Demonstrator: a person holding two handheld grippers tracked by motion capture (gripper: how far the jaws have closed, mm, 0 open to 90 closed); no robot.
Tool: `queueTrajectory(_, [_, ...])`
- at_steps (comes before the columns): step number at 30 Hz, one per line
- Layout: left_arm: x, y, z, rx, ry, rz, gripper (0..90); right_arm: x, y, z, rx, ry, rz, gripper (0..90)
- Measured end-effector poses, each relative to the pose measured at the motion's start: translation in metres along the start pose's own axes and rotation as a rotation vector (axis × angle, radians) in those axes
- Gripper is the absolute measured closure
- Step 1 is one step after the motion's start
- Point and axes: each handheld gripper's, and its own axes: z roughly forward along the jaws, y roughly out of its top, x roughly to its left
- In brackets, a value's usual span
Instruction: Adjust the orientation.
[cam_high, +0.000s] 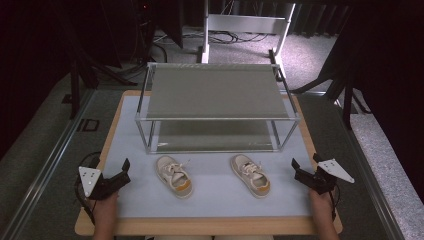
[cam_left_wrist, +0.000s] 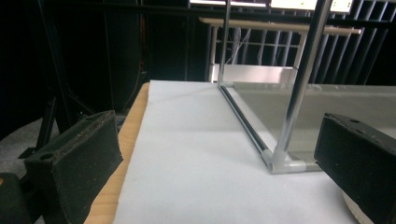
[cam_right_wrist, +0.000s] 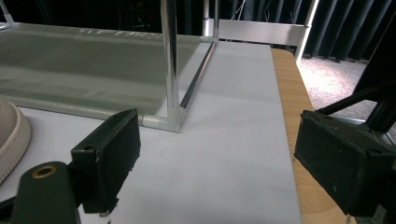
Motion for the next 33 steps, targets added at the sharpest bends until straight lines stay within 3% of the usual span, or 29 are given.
queueTrajectory(2, [0.000,0.000,0.000,0.004,-0.007,0.000,0.1,0.000,0.000,0.000,0.003,0.002,-0.006,14.0])
queueTrajectory(7, [0.002,0.001,-0.003,0.025,-0.076,-0.014,0.1,0.000,0.000,0.000,-0.003,0.012,0.001,14.0])
queueTrajectory(11, [0.002,0.001,-0.002,0.044,-0.088,-0.029,0.1,-0.001,0.000,0.000,-0.002,0.018,0.006,14.0])
queueTrajectory(12, [0.004,0.002,-0.003,0.061,-0.134,-0.040,0.1,-0.001,0.000,0.000,-0.002,0.018,0.006,14.0])
queueTrajectory(13, [0.005,0.002,-0.002,0.071,-0.138,-0.044,0.1,-0.002,0.000,0.000,0.002,0.022,0.009,14.0])
queueTrajectory(17, [0.007,0.004,0.002,0.131,-0.233,-0.049,0.1,-0.002,0.000,0.001,0.007,0.023,0.009,14.0])
queueTrajectory(23, [0.006,0.008,0.002,0.213,-0.312,-0.002,0.1,-0.001,0.000,0.001,0.012,0.021,-0.001,14.0])
queueTrajectory(25, [0.006,0.009,0.000,0.242,-0.326,0.026,0.1,0.000,0.001,0.001,0.013,0.020,-0.005,14.0])
queueTrajectory(30, [0.008,0.013,-0.004,0.289,-0.355,0.049,0.1,0.000,0.001,0.002,0.018,0.018,-0.007,14.1])
queueTrajectory(33, [0.008,0.020,-0.005,0.350,-0.387,0.097,0.1,0.000,0.001,0.002,0.018,0.017,-0.009,14.1])
